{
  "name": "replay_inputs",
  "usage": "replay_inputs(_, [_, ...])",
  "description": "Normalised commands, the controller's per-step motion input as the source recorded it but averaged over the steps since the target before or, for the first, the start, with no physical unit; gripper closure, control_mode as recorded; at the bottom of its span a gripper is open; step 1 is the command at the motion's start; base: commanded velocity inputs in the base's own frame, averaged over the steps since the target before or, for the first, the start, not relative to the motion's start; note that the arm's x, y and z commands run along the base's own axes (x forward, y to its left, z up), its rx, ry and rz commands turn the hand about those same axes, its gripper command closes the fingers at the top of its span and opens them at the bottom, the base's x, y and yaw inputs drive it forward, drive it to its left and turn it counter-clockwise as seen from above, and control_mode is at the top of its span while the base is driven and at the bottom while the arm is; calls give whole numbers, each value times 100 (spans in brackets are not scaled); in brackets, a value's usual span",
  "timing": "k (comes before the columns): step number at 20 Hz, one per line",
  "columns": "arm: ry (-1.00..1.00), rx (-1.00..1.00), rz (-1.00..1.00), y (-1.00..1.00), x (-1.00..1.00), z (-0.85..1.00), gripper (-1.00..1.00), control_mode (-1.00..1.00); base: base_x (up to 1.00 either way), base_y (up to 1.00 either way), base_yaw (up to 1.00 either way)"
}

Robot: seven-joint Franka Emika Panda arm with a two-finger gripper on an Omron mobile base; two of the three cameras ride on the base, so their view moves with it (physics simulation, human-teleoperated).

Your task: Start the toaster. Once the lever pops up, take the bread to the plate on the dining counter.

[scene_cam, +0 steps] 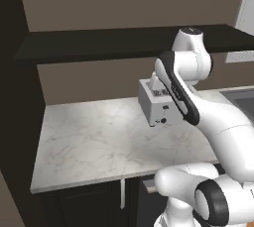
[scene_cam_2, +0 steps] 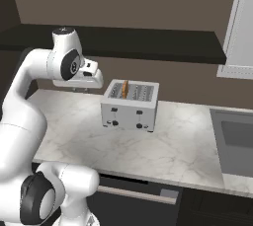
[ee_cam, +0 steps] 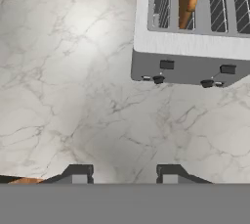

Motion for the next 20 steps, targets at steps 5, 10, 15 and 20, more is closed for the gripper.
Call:
replay_inputs(5, [0, 0, 0, 0, 0, -13, -100, -100, 0, 0, 0])
replay_inputs(10, [0, 0, 0, -1, 0, -21, -100, -100, 0, 0, 0])
replay_inputs(15, [0, 1, 0, -4, 3, -18, -100, -100, 0, 0, 0])
replay_inputs(20, [0, 1, 0, -4, 0, -15, -100, -100, 0, 0, 0])
